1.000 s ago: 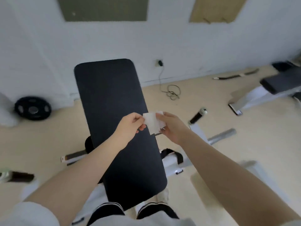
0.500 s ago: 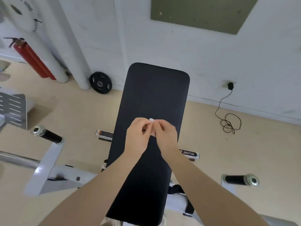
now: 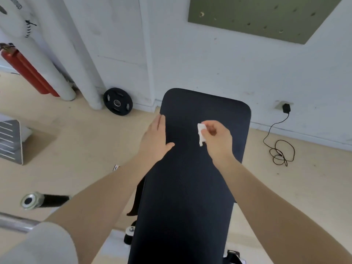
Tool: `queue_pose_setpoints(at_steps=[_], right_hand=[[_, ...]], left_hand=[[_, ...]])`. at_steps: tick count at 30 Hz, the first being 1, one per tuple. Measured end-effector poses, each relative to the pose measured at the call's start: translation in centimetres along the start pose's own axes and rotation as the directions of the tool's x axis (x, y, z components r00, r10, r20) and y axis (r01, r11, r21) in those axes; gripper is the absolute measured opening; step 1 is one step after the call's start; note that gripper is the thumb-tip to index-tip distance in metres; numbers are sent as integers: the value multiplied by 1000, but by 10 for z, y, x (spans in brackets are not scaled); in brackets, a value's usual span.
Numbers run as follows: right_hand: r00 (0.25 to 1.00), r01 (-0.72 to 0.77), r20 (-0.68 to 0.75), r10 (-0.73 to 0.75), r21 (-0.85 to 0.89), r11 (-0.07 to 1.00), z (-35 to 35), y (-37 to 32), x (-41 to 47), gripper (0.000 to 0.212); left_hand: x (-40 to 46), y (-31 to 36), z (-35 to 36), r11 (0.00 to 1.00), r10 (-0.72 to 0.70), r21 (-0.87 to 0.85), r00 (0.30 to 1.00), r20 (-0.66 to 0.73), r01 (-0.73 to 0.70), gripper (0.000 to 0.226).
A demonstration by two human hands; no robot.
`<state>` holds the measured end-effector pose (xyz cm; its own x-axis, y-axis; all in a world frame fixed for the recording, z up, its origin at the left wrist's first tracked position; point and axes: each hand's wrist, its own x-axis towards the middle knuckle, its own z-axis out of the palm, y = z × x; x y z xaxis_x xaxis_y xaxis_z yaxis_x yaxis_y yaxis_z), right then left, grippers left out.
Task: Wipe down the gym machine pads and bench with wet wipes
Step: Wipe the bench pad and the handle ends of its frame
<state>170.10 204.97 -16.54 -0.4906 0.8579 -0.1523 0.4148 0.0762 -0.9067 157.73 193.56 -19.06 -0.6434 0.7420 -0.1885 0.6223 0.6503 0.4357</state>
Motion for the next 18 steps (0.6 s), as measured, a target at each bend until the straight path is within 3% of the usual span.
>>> queue_pose_setpoints(at_steps=[3, 7, 14, 18], right_hand=[[987, 150, -29, -159, -196, 969, 27, -2, 37, 17], [948, 285, -44, -314, -320, 904, 63, -7, 89, 16], [832, 516, 136, -539, -547, 659, 107, -14, 141, 18], [693, 681, 282, -663, -559, 474, 109, 5, 121, 15]], left_hand=[[34, -29, 2, 996, -80, 35, 988, 133, 76, 110], [60, -58, 21, 999, 7, 33, 959, 285, -17, 113], [67, -78, 35, 989, 72, -143, 961, 267, -34, 108], [67, -79, 35, 985, 72, -171, 961, 265, -27, 109]])
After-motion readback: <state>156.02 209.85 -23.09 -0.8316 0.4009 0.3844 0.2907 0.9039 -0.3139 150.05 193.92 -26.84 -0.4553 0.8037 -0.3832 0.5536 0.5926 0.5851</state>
